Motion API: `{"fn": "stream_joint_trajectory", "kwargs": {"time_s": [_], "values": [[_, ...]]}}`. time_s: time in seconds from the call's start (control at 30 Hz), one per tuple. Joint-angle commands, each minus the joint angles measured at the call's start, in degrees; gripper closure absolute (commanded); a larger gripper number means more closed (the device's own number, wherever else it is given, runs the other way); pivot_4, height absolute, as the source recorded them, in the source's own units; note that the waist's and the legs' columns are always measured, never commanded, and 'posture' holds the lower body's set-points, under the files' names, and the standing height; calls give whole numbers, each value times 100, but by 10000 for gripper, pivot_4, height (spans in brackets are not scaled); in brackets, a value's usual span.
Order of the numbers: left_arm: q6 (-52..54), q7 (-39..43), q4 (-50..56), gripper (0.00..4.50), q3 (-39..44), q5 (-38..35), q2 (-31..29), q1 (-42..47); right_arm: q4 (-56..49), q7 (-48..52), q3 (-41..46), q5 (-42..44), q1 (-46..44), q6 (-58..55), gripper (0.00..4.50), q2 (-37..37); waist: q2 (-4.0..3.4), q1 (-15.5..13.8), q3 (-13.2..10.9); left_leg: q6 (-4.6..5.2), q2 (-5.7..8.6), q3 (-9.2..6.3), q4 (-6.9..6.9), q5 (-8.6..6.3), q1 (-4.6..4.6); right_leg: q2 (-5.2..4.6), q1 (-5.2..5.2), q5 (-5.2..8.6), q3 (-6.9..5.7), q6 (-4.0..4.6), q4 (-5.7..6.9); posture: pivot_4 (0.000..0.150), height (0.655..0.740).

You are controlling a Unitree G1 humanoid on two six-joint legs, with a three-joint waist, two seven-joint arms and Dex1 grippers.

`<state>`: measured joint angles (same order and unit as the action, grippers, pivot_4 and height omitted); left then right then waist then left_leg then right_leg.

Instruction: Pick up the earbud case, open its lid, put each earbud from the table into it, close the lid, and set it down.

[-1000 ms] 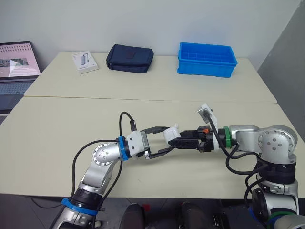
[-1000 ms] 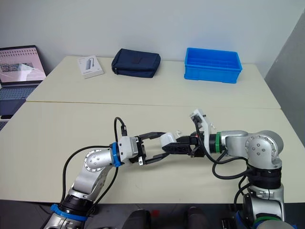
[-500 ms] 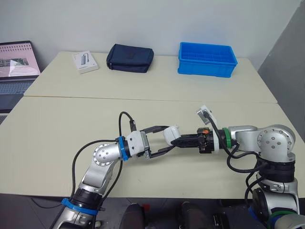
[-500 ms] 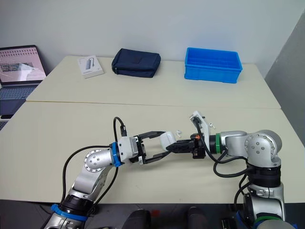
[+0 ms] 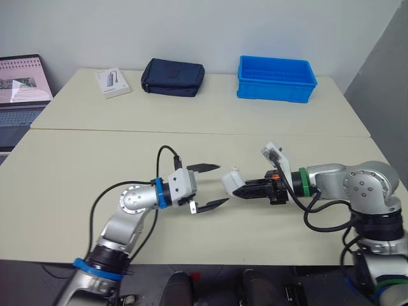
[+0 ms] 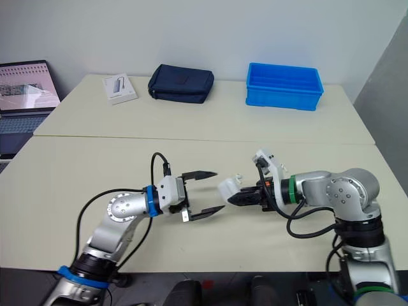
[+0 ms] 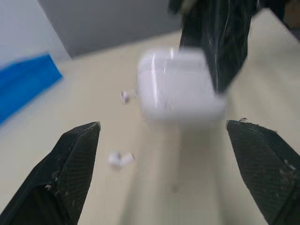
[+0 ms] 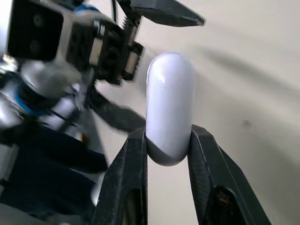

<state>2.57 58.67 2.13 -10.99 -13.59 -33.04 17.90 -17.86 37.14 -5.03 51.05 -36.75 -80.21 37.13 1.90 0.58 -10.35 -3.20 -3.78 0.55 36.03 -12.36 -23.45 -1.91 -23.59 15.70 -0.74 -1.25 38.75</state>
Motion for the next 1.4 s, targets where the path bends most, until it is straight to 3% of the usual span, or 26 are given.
{"fn": "stream_joint_trajectory", "kwargs": {"time_s": [0.03,0.2,0.37,0.77,1.33,1.4], "values": [[1487,322,569,0,-74,-480,-338,-21,-492,746,-973,-825,-139,1138,37398,552,-1,10,-1,0,0,-2,-2,0,-2,1,-2,1,0,0,-1,1500,7267],[2844,340,1244,0,-3,-1017,-436,192,-765,1396,-1998,-2040,-252,2396,37399,1150,0,3,-1,0,0,-8,5,0,-53,3,-46,1,0,-1,0,1500,7267],[3489,225,1666,0,-85,-1182,-375,506,-807,1640,-2150,-2451,-322,2755,37399,1127,1,-7,-2,0,1,-8,8,0,-49,5,-47,1,1,-1,8,1500,7267],[3294,269,1352,0,-400,-985,-168,877,-816,2087,-2151,-2622,-827,2621,37399,921,1,-28,-2,0,-2,-18,9,0,-45,14,-47,0,0,1,15,1500,7267],[3063,594,1209,0,-512,-948,-174,1018,-1055,2455,-2309,-3006,-763,2634,37399,1076,1,-31,-2,0,-2,-17,17,1,-45,14,-47,-1,2,2,21,1500,7267],[2954,646,1206,4058,-547,-899,-180,1013,-1046,2486,-2329,-3040,-757,2656,37399,1072,1,-31,-2,0,-1,-18,17,1,-45,14,-47,-1,2,2,22,1500,7267]]}}
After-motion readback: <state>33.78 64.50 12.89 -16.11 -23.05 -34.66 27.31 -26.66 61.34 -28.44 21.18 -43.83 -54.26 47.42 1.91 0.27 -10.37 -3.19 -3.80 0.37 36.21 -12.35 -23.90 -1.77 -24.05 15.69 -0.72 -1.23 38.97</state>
